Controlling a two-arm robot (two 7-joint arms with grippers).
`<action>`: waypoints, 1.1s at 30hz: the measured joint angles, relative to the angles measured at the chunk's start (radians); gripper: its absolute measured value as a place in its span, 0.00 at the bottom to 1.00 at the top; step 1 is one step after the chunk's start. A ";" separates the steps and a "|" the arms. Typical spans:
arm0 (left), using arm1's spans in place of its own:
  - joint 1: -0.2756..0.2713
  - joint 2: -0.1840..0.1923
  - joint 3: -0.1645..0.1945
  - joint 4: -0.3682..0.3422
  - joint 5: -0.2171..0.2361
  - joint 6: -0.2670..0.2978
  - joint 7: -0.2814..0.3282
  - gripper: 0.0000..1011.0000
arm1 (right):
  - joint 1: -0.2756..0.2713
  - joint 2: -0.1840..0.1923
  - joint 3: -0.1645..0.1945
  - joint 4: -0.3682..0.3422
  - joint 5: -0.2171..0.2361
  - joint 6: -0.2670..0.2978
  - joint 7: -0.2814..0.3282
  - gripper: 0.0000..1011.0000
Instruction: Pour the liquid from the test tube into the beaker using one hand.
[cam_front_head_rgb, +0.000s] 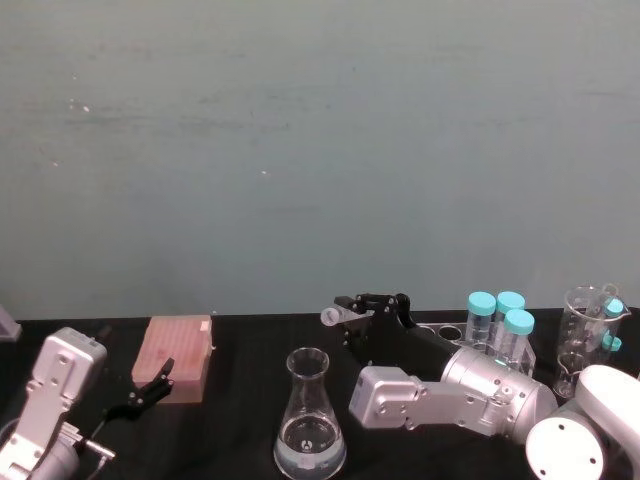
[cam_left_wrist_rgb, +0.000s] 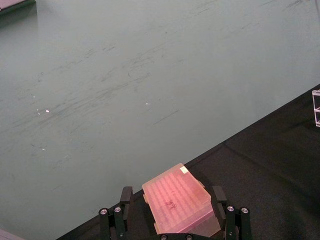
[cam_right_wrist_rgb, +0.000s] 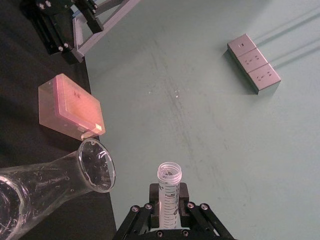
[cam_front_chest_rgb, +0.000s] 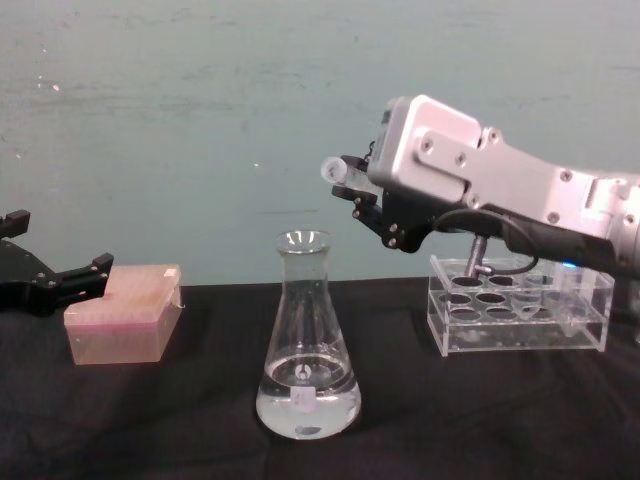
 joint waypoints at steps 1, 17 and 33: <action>0.000 0.000 0.000 0.000 0.000 0.000 0.000 0.99 | 0.000 0.001 -0.004 0.001 -0.015 -0.002 -0.012 0.22; 0.000 0.000 0.000 0.000 0.000 0.000 0.000 0.99 | 0.009 0.009 -0.041 0.019 -0.109 -0.024 -0.072 0.22; 0.000 0.000 0.000 0.000 0.000 0.000 0.000 0.99 | 0.031 0.021 -0.081 0.044 -0.180 -0.046 -0.118 0.22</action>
